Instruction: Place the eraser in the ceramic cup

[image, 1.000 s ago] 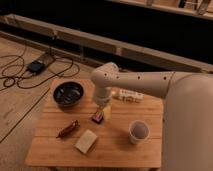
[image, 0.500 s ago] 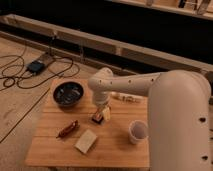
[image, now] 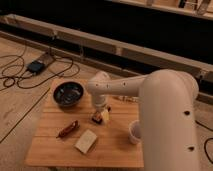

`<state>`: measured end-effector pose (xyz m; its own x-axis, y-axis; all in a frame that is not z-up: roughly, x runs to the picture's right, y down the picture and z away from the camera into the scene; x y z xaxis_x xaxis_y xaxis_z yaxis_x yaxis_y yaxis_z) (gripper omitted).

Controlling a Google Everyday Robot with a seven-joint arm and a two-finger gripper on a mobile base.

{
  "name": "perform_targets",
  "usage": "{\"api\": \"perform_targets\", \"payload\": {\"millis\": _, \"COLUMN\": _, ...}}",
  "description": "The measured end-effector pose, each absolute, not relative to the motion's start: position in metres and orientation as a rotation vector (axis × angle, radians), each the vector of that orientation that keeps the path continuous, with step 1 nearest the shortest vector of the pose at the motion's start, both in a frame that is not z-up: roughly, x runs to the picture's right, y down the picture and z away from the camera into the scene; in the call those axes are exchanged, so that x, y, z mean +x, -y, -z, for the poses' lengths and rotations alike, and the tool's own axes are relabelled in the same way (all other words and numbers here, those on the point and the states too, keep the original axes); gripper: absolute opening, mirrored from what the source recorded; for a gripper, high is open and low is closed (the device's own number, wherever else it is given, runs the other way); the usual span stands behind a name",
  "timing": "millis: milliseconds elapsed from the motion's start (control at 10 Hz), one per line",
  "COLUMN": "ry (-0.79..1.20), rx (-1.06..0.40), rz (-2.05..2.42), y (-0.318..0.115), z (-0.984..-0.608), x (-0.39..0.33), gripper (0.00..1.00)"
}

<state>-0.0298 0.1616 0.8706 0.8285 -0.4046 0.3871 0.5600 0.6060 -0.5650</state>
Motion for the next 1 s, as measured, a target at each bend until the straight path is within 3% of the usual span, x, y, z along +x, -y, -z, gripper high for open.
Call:
{"api": "perform_targets", "payload": {"millis": 600, "ry": 0.168, "rx": -0.74, "rz": 0.519, "y": -0.16, "z": -0.898, "x": -0.008, "gripper": 0.8}}
{"api": "perform_targets", "payload": {"millis": 800, "ry": 0.165, "rx": -0.729, "rz": 0.513, "y": -0.155, "z": -0.903, "x": -0.008, "gripper": 0.66}}
{"api": "perform_targets", "payload": {"millis": 1000, "ry": 0.164, "rx": -0.719, "rz": 0.502, "y": -0.149, "z": -0.905, "x": -0.005, "gripper": 0.43}}
